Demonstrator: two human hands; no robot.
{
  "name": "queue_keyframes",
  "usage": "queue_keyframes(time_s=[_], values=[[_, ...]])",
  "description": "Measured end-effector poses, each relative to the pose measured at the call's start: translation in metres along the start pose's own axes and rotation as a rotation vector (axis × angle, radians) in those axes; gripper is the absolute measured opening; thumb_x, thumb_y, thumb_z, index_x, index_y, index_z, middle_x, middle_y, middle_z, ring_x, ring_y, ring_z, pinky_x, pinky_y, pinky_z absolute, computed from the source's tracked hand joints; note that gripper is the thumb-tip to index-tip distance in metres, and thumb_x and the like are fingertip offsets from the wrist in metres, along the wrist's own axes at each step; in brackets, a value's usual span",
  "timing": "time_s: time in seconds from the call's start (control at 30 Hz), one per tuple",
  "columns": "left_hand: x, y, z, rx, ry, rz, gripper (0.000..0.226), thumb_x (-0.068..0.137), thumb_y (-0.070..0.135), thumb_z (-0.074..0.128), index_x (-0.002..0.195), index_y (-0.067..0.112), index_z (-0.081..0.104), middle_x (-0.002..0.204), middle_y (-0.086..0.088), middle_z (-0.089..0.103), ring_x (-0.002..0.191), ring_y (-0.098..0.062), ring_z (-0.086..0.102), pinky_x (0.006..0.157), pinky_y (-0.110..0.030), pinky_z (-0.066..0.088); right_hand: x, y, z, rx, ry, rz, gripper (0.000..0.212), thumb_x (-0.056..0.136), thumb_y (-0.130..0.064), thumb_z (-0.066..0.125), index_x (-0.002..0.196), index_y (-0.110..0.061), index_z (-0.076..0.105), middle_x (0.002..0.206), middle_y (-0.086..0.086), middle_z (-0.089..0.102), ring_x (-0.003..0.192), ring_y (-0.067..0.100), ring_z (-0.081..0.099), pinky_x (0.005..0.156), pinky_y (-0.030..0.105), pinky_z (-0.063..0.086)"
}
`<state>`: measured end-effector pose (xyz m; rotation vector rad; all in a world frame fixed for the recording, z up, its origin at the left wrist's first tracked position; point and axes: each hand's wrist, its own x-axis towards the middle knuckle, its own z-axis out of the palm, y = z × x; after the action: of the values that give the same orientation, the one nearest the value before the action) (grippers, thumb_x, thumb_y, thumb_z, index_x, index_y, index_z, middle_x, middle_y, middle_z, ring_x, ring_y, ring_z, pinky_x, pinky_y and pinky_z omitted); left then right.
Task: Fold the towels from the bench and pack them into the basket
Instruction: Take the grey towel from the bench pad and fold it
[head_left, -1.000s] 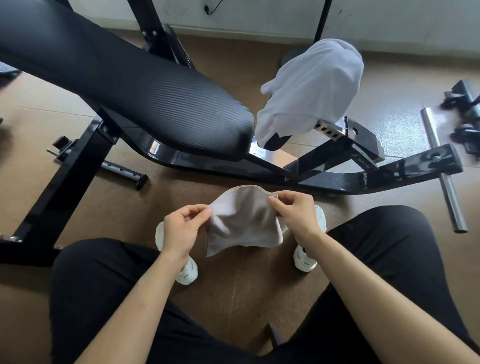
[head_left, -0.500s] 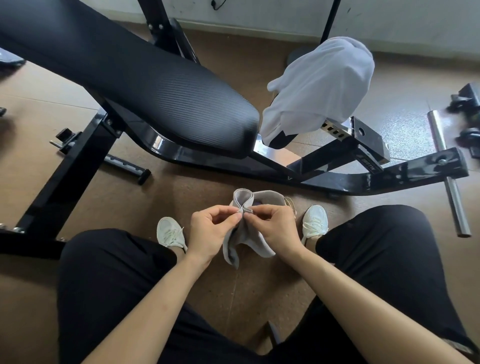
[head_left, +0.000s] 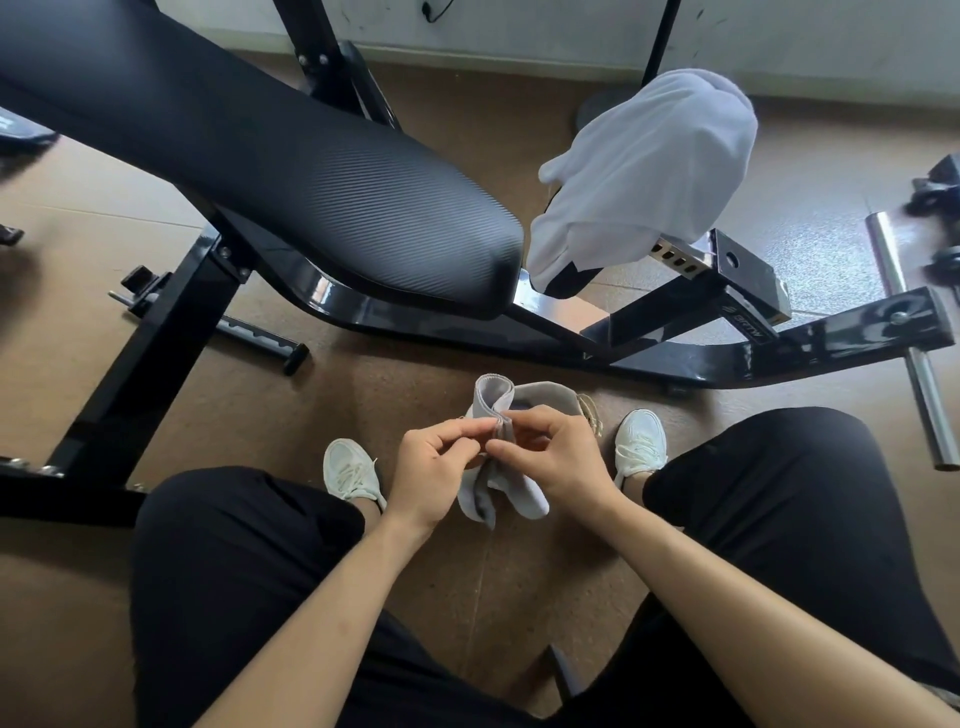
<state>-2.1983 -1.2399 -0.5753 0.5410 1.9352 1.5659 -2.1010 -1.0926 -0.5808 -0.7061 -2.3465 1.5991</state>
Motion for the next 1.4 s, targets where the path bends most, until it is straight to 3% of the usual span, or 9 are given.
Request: queue_keyframes(time_s=[0.3,0.4,0.5,0.6,0.7,0.87,1.1,1.23,1.4], values=[[0.007,0.001,-0.012,-0.034,-0.181,-0.017,0.041,0.088,0.011,0.048,0.117,0.018,0.076,0.119,0.000,0.073,0.116,-0.018,0.067,0.095,-0.032,0.057,0.009,0.003,-0.007,-0.093,0.070,-0.010,0.020,0.087,-0.019,0.078,0.107,-0.014,0.079,0.094,-0.004,0.077,0.086,0.007,0.071,0.078,0.026,0.060],[0.010,-0.003,-0.015,0.247,-0.070,0.168,0.034,0.091,0.008,0.063,0.118,0.026,0.073,0.117,0.007,0.069,0.111,-0.011,0.064,0.090,-0.026,0.057,0.010,0.000,-0.015,-0.114,-0.024,0.003,0.017,0.089,-0.014,0.072,0.105,-0.016,0.078,0.093,-0.006,0.074,0.084,0.007,0.069,0.076,0.027,0.060],[0.017,-0.005,-0.023,0.578,-0.046,0.309,0.054,0.082,0.018,0.078,0.133,0.029,0.064,0.135,0.009,0.056,0.126,-0.008,0.046,0.097,-0.014,0.042,0.012,-0.006,-0.022,-0.180,-0.155,-0.032,0.016,0.093,-0.015,0.069,0.105,-0.019,0.077,0.099,-0.007,0.070,0.092,0.007,0.065,0.083,0.025,0.056],[0.022,-0.012,-0.029,0.857,-0.161,0.355,0.064,0.076,0.038,0.078,0.137,0.035,0.060,0.150,0.009,0.047,0.141,-0.017,0.030,0.109,-0.031,0.030,0.012,-0.008,-0.027,-0.204,-0.219,-0.063,0.014,0.093,-0.014,0.068,0.103,-0.020,0.076,0.101,-0.009,0.070,0.098,0.007,0.064,0.089,0.026,0.054],[0.022,-0.020,-0.032,0.942,-0.241,0.277,0.042,0.078,0.036,0.075,0.120,0.035,0.068,0.133,0.012,0.063,0.135,-0.018,0.044,0.108,-0.040,0.028,0.011,-0.006,-0.033,-0.195,-0.205,-0.074,0.016,0.093,-0.013,0.068,0.103,-0.022,0.076,0.100,-0.013,0.071,0.099,0.005,0.064,0.091,0.027,0.053],[0.017,-0.020,-0.042,0.696,-0.171,0.126,0.016,0.087,0.030,0.075,0.103,0.033,0.073,0.093,0.017,0.073,0.088,-0.008,0.067,0.078,-0.040,0.059,0.016,-0.001,-0.040,-0.222,-0.132,0.017,0.018,0.096,-0.011,0.066,0.105,-0.024,0.073,0.102,-0.009,0.072,0.098,0.003,0.063,0.090,0.028,0.055],[0.010,-0.010,-0.035,0.301,-0.077,0.102,0.019,0.086,0.023,0.081,0.102,0.031,0.074,0.098,0.012,0.074,0.097,-0.014,0.070,0.080,-0.031,0.060,0.013,-0.007,-0.046,-0.300,-0.139,-0.010,0.029,0.086,-0.007,0.069,0.107,-0.025,0.070,0.100,-0.012,0.070,0.097,0.005,0.065,0.086,0.026,0.057],[0.012,-0.001,-0.032,0.182,-0.065,0.083,0.017,0.084,0.035,0.076,0.101,0.032,0.073,0.097,0.015,0.075,0.098,-0.009,0.070,0.077,-0.021,0.056,0.004,-0.019,-0.034,-0.321,-0.225,-0.186,0.049,0.082,-0.013,0.080,0.126,-0.023,0.062,0.108,-0.008,0.069,0.098,0.002,0.064,0.081,0.007,0.049],[0.013,0.006,-0.031,0.090,-0.009,0.043,0.019,0.085,0.036,0.074,0.101,0.027,0.075,0.096,0.012,0.076,0.097,-0.010,0.071,0.082,-0.027,0.059,0.000,-0.035,-0.023,-0.370,-0.327,-0.377,0.042,0.091,-0.005,0.065,0.125,-0.028,0.058,0.115,-0.011,0.063,0.089,0.002,0.057,0.077,0.022,0.054]])
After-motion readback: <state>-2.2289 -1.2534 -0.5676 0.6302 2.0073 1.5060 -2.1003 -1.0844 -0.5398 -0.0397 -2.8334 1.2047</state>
